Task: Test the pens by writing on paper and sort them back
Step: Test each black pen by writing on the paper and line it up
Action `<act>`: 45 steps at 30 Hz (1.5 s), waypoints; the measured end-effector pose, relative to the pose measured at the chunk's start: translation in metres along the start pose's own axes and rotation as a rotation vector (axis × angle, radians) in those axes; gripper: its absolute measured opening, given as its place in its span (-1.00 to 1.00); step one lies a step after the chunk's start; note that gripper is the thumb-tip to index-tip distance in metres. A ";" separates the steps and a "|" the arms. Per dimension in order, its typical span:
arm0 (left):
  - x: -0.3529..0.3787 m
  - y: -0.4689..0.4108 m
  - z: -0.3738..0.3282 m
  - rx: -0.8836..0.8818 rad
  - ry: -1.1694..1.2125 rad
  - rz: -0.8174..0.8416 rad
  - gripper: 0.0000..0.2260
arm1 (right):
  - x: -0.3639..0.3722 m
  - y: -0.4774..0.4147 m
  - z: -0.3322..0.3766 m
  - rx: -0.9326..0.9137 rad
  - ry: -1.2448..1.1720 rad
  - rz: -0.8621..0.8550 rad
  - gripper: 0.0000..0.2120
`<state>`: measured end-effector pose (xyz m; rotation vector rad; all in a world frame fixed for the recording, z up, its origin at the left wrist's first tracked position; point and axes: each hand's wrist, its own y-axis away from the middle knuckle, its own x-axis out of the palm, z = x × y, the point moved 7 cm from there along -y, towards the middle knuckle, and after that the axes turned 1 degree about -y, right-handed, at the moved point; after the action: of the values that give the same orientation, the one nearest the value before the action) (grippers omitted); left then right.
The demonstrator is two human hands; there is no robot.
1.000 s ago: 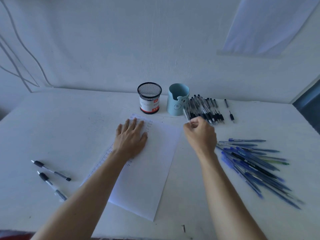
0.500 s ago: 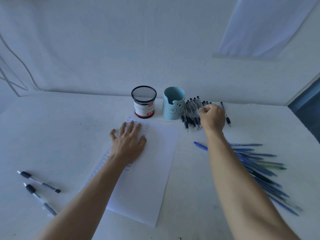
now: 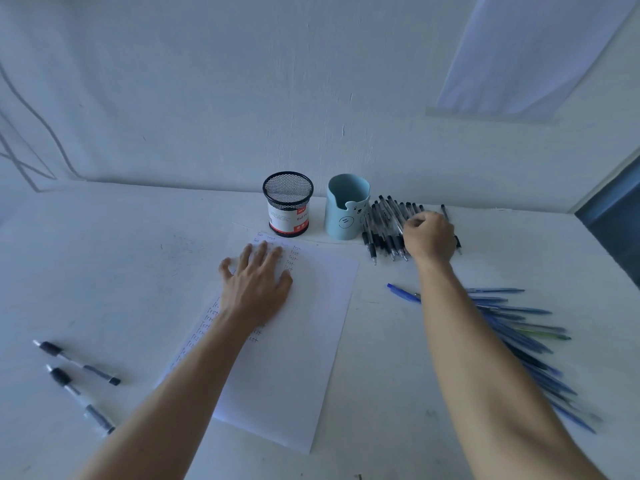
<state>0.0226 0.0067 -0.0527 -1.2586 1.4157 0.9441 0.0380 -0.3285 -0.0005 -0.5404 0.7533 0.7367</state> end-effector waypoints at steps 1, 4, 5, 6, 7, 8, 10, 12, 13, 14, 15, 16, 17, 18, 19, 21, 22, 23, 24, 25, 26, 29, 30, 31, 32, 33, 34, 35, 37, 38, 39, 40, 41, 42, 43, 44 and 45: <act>0.000 0.000 0.000 0.001 0.000 0.000 -0.54 | -0.003 0.001 -0.001 0.011 0.012 -0.002 -0.78; -0.002 0.001 -0.001 0.002 0.004 -0.002 -0.54 | -0.005 0.004 -0.004 0.058 0.075 0.050 -0.78; -0.002 0.001 -0.001 0.001 0.005 -0.002 -0.54 | -0.004 0.004 -0.005 0.071 0.086 0.083 -0.78; -0.002 0.001 -0.001 0.000 0.007 0.000 -0.54 | -0.003 0.005 -0.007 0.082 0.092 0.108 -0.77; -0.002 0.001 -0.001 -0.002 0.007 0.003 -0.54 | -0.002 0.006 -0.008 0.089 0.094 0.126 -0.75; -0.002 0.000 -0.001 -0.004 0.005 0.007 -0.53 | -0.001 0.007 -0.008 0.090 0.097 0.138 -0.71; -0.002 0.001 -0.001 -0.008 0.001 0.013 -0.53 | -0.003 0.010 -0.006 0.078 0.125 0.136 -0.65; -0.003 0.001 -0.001 -0.008 0.001 0.016 -0.53 | -0.009 0.018 0.000 0.061 0.138 0.107 -0.62; -0.002 0.001 0.000 -0.008 0.003 0.016 -0.53 | -0.013 0.023 0.005 0.044 0.130 0.081 -0.62; -0.002 0.001 0.000 -0.009 0.005 0.015 -0.53 | -0.017 0.030 0.010 0.023 0.115 0.054 -0.62; -0.002 0.001 0.001 -0.009 0.009 0.012 -0.54 | -0.020 0.040 0.017 -0.004 0.098 0.027 -0.64; -0.002 0.001 0.001 -0.011 0.018 0.013 -0.54 | -0.020 0.051 0.024 -0.043 0.086 0.002 -0.67; -0.003 0.001 0.001 -0.014 0.035 0.012 -0.54 | -0.019 0.065 0.032 -0.095 0.076 -0.024 -0.69; -0.004 0.000 0.002 -0.019 0.064 0.010 -0.54 | -0.017 0.080 0.041 -0.158 0.054 -0.044 -0.70; -0.005 0.000 0.004 -0.027 0.108 0.001 -0.54 | -0.013 0.097 0.049 -0.217 0.017 -0.041 -0.69; -0.012 0.001 0.008 -0.035 0.258 -0.042 -0.50 | 0.003 0.131 0.064 -0.318 -0.079 0.060 -0.67; -0.018 0.002 0.012 -0.034 0.371 -0.069 -0.48 | 0.015 0.148 0.069 -0.363 -0.105 0.149 -0.67; -0.026 0.005 0.016 -0.035 0.494 -0.097 -0.47 | 0.027 0.165 0.074 -0.414 -0.100 0.238 -0.66; -0.033 0.008 0.021 -0.044 0.600 -0.128 -0.51 | 0.038 0.180 0.078 -0.474 -0.074 0.308 -0.64; -0.041 0.013 0.027 -0.057 0.670 -0.165 -0.60 | 0.047 0.193 0.080 -0.527 -0.037 0.364 -0.62; -0.047 0.017 0.033 -0.076 0.702 -0.197 -0.68 | 0.055 0.203 0.082 -0.567 -0.004 0.416 -0.60; -0.060 0.029 0.050 -0.105 0.709 -0.211 -0.78 | 0.070 0.223 0.082 -0.623 0.065 0.510 -0.57; -0.063 0.033 0.056 -0.083 0.684 -0.195 -0.79 | 0.072 0.227 0.082 -0.633 0.074 0.518 -0.54; -0.065 0.037 0.063 -0.051 0.639 -0.160 -0.80 | 0.074 0.231 0.083 -0.640 0.079 0.525 -0.49; -0.066 0.043 0.069 -0.021 0.585 -0.109 -0.82 | 0.077 0.235 0.085 -0.649 0.082 0.533 -0.42; -0.066 0.050 0.075 0.003 0.537 -0.057 -0.84 | 0.079 0.238 0.086 -0.659 0.090 0.546 -0.36; -0.067 0.058 0.083 0.024 0.505 -0.017 -0.86 | 0.082 0.240 0.086 -0.662 0.105 0.567 -0.33; -0.069 0.066 0.092 0.042 0.483 0.004 -0.86 | 0.085 0.242 0.087 -0.655 0.125 0.593 -0.34; -0.074 0.083 0.112 0.057 0.439 0.016 -0.79 | 0.087 0.244 0.089 -0.650 0.148 0.618 -0.38; -0.076 0.089 0.122 0.046 0.409 0.025 -0.78 | 0.086 0.245 0.090 -0.658 0.159 0.618 -0.42; -0.078 0.097 0.135 0.018 0.371 0.044 -0.82 | 0.088 0.248 0.092 -0.673 0.172 0.617 -0.46; -0.080 0.102 0.144 -0.006 0.326 0.071 -0.87 | 0.088 0.248 0.091 -0.676 0.182 0.609 -0.47; -0.081 0.107 0.153 -0.029 0.276 0.102 -0.85 | 0.087 0.248 0.091 -0.673 0.183 0.600 -0.46; -0.082 0.112 0.161 -0.061 0.227 0.142 -0.83 | 0.087 0.248 0.091 -0.667 0.179 0.596 -0.43; -0.081 0.118 0.170 -0.100 0.179 0.188 -0.83 | 0.086 0.248 0.092 -0.663 0.177 0.596 -0.39; -0.080 0.123 0.177 -0.129 0.133 0.231 -0.82 | 0.086 0.248 0.092 -0.659 0.177 0.596 -0.37; -0.079 0.128 0.182 -0.157 0.097 0.267 -0.80 | 0.087 0.248 0.092 -0.659 0.174 0.597 -0.36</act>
<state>-0.0737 0.2202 -0.0226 -1.2635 1.6404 1.2081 -0.0679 -0.0767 -0.0536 -1.0004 0.8376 1.5318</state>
